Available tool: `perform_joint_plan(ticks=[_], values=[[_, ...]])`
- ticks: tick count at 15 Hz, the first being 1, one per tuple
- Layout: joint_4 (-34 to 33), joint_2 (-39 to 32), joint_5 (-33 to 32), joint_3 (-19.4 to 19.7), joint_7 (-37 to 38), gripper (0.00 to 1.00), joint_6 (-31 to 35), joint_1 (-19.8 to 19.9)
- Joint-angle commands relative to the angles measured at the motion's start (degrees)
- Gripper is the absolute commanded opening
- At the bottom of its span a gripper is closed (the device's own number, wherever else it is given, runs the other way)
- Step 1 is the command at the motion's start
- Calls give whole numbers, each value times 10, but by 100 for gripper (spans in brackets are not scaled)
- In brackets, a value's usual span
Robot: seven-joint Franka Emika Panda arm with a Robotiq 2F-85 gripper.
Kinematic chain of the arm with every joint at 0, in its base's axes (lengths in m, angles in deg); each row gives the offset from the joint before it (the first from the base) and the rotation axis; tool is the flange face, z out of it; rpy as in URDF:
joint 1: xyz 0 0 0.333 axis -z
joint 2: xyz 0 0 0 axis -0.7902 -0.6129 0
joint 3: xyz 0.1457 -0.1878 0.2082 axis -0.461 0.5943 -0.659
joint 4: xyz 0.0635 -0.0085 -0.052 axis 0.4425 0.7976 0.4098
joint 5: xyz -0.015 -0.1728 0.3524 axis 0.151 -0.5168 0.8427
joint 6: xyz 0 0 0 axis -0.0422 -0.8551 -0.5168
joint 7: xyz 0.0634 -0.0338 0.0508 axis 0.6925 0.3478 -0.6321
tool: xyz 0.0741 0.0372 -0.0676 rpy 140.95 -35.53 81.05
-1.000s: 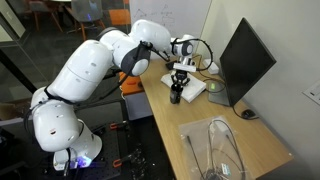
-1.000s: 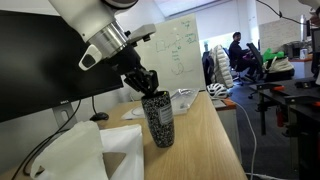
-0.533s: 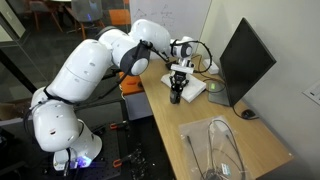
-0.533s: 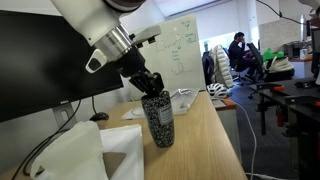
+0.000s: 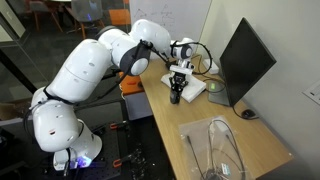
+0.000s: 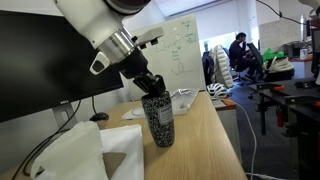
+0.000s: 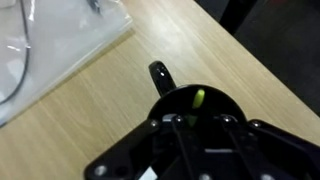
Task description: Take the yellow pen out of the mug
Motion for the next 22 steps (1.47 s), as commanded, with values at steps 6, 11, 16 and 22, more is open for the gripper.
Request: perform_joint_plan(ticks=[6, 11, 16, 22], values=[[26, 21, 19, -6, 19, 11, 15, 13], [24, 29, 18, -5, 16, 11, 8, 11], [24, 46, 23, -8, 8, 15, 2, 14], [46, 95, 39, -10, 5, 14, 13, 22]])
